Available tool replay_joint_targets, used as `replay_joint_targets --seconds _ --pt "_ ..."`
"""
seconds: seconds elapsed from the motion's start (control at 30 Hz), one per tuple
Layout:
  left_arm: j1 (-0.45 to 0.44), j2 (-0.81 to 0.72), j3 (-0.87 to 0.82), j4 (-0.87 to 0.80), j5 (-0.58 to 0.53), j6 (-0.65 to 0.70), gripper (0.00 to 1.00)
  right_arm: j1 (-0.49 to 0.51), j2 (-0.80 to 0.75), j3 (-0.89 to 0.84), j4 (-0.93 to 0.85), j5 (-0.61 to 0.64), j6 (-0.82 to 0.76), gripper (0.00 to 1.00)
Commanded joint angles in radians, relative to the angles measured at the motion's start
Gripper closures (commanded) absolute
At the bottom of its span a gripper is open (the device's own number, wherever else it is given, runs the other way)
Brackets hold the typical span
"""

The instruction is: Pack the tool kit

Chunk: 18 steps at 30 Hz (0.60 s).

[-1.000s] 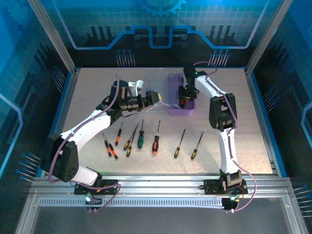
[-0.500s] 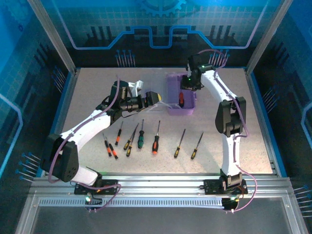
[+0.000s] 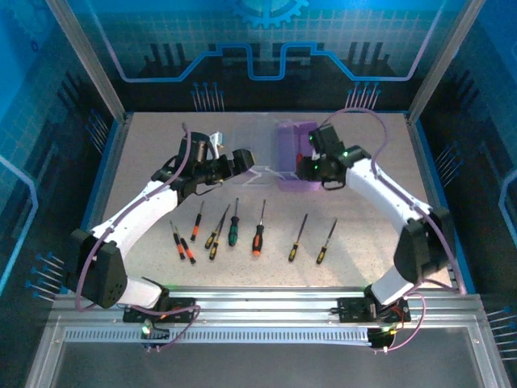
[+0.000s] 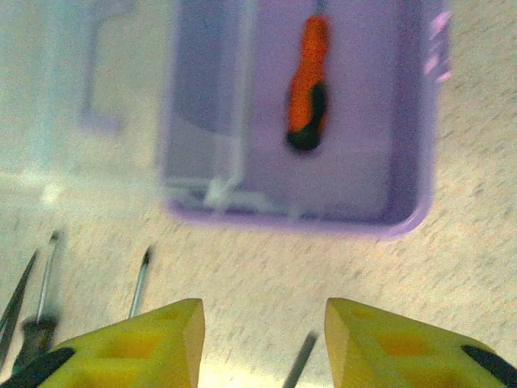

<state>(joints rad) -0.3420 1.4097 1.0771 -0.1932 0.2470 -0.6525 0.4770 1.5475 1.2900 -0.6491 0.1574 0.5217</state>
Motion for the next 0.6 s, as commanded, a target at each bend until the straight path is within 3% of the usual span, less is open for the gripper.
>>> replay_joint_targets --seconds 0.0,0.27,0.57 --pt "0.050 -0.037 0.020 -0.068 -0.087 -0.010 0.01 0.121 -0.034 -0.120 0.049 0.091 0.109 0.53" --pt "0.111 -0.043 0.014 -0.078 -0.129 0.000 0.01 0.384 0.041 -0.189 0.100 0.099 0.281 0.43" --pt "0.113 -0.043 0.009 -0.069 -0.117 -0.010 0.01 0.479 0.236 -0.073 0.069 0.095 0.322 0.38"
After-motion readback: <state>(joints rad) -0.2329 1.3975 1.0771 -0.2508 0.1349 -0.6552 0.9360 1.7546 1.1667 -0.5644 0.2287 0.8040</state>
